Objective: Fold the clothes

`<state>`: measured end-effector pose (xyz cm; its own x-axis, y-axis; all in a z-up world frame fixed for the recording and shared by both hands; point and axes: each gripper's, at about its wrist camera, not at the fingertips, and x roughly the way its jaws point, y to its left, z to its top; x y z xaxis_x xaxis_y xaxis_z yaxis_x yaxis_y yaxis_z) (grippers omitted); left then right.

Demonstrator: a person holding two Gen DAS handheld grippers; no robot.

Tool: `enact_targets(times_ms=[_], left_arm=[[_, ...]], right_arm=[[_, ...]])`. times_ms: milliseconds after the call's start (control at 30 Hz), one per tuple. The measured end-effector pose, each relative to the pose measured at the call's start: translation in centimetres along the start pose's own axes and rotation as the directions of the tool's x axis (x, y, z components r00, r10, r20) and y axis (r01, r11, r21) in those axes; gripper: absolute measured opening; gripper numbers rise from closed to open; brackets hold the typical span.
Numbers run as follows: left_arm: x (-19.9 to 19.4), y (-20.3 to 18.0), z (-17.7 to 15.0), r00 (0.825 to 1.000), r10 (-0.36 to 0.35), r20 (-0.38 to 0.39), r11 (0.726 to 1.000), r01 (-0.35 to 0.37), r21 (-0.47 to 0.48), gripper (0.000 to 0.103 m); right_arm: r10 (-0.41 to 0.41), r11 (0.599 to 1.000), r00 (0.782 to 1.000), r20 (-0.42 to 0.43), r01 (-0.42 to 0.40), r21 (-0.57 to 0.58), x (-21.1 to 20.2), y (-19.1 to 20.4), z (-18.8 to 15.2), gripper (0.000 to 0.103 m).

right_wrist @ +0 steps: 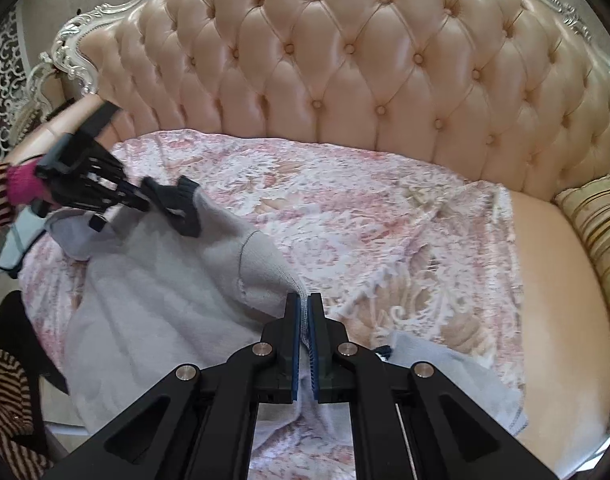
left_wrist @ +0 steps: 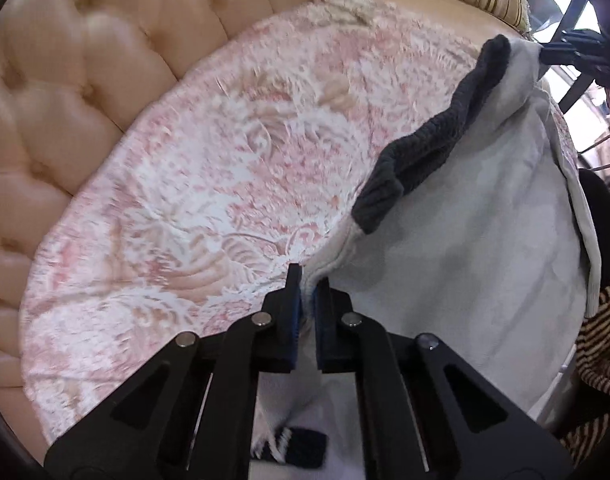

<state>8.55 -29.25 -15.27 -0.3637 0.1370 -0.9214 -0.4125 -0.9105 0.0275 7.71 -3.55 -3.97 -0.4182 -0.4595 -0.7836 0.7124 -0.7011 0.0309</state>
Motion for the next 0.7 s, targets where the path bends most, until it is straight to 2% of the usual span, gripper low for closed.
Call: enact_targets(times_ms=[167, 233, 367, 467, 600, 667, 700], left_arm=[[-4.5, -1.8, -0.7, 0.992, 0.099, 0.075, 0.995, -0.102, 0.025, 0.007], [-6.5, -2.4, -0.8, 0.986, 0.132, 0.105, 0.991, -0.135, 0.022, 0.007], [-11.5, -4.3, -1.1, 0.963, 0.205, 0.174, 0.977, -0.211, 0.018, 0.007], [-16.0, -6.6, -1.5, 0.940, 0.249, 0.233, 0.965, -0.262, 0.027, 0.007], [-21.8, -10.2, -2.9, 0.909, 0.288, 0.302, 0.949, -0.314, 0.042, 0.007], [-24.3, -11.8, -3.8, 0.895, 0.302, 0.328, 0.941, -0.335, 0.047, 0.007], [-25.4, -12.7, -4.4, 0.890, 0.302, 0.340, 0.939, -0.339, 0.052, 0.007]], right_arm=[[-0.033, 0.999, 0.999, 0.032, 0.033, -0.005, -2.2, 0.3, 0.2, 0.004], [-0.054, 0.998, 0.996, 0.069, 0.055, -0.018, -4.1, 0.9, 0.1, 0.004], [-0.107, 0.992, 0.980, 0.166, 0.116, -0.046, -8.9, 2.6, -0.3, 0.004], [-0.138, 0.986, 0.959, 0.246, 0.157, -0.058, -13.0, 3.9, -0.4, 0.004], [-0.167, 0.978, 0.921, 0.352, 0.201, -0.062, -19.2, 5.6, -0.5, 0.004], [-0.193, 0.971, 0.890, 0.414, 0.235, -0.052, -22.8, 6.7, -0.9, 0.004], [-0.203, 0.969, 0.861, 0.466, 0.247, -0.034, -25.7, 7.2, -1.2, 0.004]])
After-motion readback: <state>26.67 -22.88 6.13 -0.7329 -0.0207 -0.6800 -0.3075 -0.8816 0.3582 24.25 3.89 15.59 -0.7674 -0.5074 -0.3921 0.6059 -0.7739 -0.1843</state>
